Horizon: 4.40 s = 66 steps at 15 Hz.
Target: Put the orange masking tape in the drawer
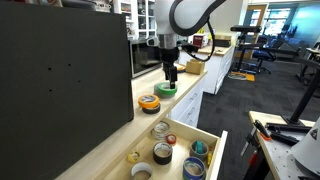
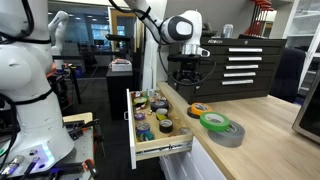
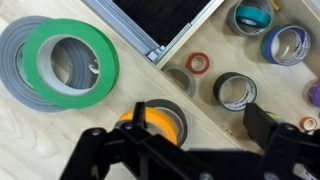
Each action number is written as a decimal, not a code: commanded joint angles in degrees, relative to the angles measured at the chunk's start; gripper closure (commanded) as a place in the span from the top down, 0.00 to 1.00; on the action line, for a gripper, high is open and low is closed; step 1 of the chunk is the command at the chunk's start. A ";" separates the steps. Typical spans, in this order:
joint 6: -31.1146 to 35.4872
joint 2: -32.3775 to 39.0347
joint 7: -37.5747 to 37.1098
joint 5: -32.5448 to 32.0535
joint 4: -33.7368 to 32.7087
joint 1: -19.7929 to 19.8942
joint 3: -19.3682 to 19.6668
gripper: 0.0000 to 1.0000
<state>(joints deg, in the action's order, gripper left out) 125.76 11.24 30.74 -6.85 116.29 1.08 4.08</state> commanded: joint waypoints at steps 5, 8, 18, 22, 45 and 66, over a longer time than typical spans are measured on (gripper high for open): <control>-0.13 -0.18 -0.12 -0.36 -0.22 1.48 -1.53 1.00; 1.98 0.88 1.42 0.58 0.06 1.80 -2.07 1.00; 14.66 9.42 10.30 1.61 -2.04 3.74 -5.66 1.00; 16.64 12.96 16.05 1.97 -4.62 6.02 -6.43 1.00; 15.34 15.73 25.93 8.77 -8.74 10.13 -8.38 0.06; 9.29 -11.46 6.88 -1.65 17.48 -0.11 -6.81 0.06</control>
<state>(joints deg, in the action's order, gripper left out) 136.48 3.03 40.59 -6.95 130.20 2.32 -3.21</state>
